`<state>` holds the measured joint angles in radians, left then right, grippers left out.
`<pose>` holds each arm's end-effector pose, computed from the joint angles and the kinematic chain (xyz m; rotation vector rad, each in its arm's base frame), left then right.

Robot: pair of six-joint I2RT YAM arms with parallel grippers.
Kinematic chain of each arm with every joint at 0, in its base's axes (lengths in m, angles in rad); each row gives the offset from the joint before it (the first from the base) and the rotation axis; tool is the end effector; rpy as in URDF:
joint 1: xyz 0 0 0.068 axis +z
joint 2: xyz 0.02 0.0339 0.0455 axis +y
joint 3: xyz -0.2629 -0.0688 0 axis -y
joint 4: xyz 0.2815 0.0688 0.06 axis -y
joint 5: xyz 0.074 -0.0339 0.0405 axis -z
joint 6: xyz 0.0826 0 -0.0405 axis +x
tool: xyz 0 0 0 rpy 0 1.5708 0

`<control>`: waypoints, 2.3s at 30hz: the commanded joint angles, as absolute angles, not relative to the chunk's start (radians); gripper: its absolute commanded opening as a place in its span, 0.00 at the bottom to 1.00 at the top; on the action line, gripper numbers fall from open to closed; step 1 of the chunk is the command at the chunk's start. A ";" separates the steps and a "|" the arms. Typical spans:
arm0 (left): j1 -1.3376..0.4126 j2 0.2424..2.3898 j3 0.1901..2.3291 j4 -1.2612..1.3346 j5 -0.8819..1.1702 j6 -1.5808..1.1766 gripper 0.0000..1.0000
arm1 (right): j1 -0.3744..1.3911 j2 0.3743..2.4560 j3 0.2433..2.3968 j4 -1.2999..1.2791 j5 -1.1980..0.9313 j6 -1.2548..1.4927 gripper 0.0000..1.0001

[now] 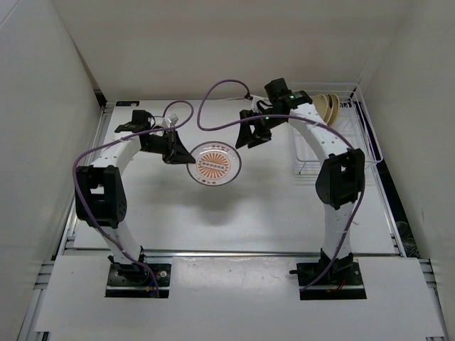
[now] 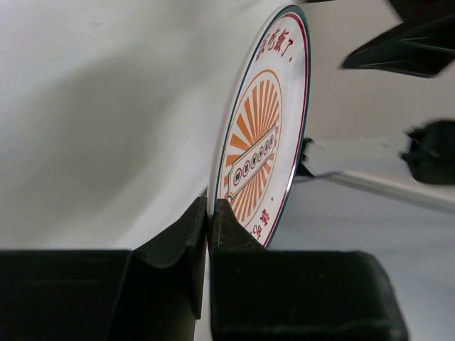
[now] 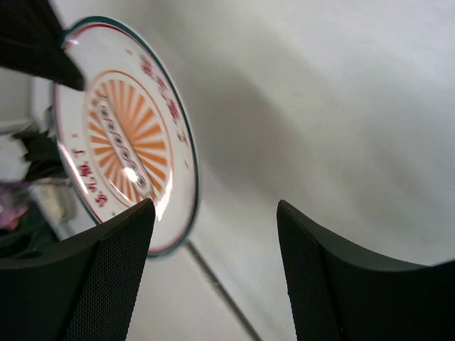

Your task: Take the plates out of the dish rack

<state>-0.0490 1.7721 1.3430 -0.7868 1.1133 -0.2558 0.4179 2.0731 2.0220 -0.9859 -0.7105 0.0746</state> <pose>0.3878 -0.0932 0.2049 0.0196 2.5313 -1.6159 0.4354 0.2523 0.2719 -0.7003 2.5038 1.1031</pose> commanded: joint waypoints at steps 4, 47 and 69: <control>-0.046 1.709 1.478 -0.788 0.705 -0.354 0.10 | 0.319 1.890 1.951 -0.948 -0.440 0.009 0.73; 0.351 2.425 2.131 -0.653 0.738 -0.434 0.10 | -0.057 1.284 1.296 -1.057 -0.594 -0.063 0.77; 0.328 2.367 2.112 -0.730 0.528 -0.295 0.94 | -0.066 1.275 1.287 -1.011 -0.565 -0.044 0.77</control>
<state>0.3489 2.4504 2.1082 -0.7116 0.5877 -0.3473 -0.0608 1.3018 1.2922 -1.0447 -0.5663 -0.0528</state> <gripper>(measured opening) 0.928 0.767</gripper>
